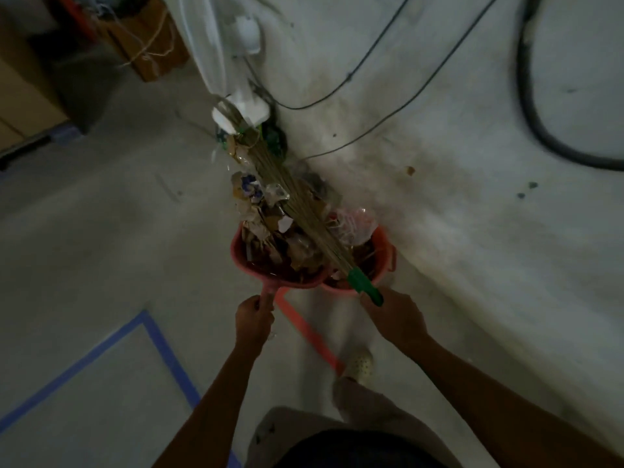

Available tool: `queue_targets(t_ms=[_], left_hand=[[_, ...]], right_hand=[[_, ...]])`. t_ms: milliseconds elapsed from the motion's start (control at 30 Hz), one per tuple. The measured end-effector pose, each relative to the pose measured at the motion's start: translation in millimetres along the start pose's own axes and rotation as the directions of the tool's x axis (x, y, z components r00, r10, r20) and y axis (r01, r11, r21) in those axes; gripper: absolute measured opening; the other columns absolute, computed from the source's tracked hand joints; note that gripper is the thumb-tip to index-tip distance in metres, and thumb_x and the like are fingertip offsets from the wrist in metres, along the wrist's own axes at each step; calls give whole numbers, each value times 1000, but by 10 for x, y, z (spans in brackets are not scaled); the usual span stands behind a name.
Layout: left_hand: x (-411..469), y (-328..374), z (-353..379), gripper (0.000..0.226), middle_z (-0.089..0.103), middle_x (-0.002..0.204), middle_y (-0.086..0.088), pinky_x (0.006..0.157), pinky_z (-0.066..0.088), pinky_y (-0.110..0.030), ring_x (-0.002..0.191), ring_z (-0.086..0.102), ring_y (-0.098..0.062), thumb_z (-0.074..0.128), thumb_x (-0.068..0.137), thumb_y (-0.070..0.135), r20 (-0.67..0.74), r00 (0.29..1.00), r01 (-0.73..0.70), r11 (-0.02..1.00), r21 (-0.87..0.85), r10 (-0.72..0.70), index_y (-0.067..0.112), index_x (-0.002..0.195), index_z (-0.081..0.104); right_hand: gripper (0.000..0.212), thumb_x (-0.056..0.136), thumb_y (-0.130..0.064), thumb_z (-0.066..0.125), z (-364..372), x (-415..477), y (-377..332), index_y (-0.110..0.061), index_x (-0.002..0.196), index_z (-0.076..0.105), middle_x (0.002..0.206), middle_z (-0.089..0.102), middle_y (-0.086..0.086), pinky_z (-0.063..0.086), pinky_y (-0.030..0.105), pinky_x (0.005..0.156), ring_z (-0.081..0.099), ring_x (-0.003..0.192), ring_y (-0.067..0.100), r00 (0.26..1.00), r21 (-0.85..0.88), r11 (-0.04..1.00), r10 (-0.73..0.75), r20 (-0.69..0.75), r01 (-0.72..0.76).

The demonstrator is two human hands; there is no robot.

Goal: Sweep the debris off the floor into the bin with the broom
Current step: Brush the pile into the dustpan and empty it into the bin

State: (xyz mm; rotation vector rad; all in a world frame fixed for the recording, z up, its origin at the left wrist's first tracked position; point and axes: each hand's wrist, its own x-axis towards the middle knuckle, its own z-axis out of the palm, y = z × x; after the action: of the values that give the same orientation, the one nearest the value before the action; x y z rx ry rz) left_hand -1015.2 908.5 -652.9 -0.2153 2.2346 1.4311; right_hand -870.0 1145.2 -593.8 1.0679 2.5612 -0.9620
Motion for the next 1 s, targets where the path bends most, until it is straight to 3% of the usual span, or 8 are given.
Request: queue_targets(t_ms=[267,400,567,733,867,1000], left_hand=[[634,246,711,50,54,52,-6,44,37,-27,44,48,-18,59,98,42,166,985,24,982,185,-56,7,62,58],[1100,165,949,52,48,46,2,48,34,-32,42,42,-15,61,95,47,279,956,22,967,252,-94,16,54,54],[1724,-48,1221,52,49,47,0,51,37,-37,46,45,-18,59,94,50,360,917,22,924,382,-171,9,61,56],[2288,-397,1543,55,52,55,-6,56,42,-39,53,50,-22,58,94,52,381,893,9,854,520,-241,4,66,58],[2593,-669,1778,50,52,50,-1,56,42,-37,50,50,-23,54,92,51,404,868,-11,802,598,-289,13,59,57],[2808,-950,1956,51,54,53,-5,58,44,-40,52,51,-23,55,99,45,381,848,40,760,648,-369,12,60,56]], right_hand=[[37,94,-58,49,-230,542,475,-25,77,50,63,55,-2,41,27,47,53,51,12,973,6,973,232,0,-232],[39,93,-59,49,-66,791,564,-23,79,52,65,57,-1,41,28,48,56,53,15,938,40,937,346,13,-346],[39,93,-59,49,344,1136,690,-24,75,50,63,56,-2,41,26,47,51,49,12,878,96,872,477,52,-479],[36,94,-59,48,801,1512,953,-26,80,54,64,61,-3,49,25,49,55,47,9,816,86,813,565,120,-576],[36,94,-60,48,1177,1763,1209,-27,82,54,65,63,-4,54,24,49,57,47,8,775,57,778,611,159,-625],[39,93,-63,46,1508,1880,1472,-27,80,51,64,62,-3,60,32,57,60,50,11,748,11,757,643,167,-654]])
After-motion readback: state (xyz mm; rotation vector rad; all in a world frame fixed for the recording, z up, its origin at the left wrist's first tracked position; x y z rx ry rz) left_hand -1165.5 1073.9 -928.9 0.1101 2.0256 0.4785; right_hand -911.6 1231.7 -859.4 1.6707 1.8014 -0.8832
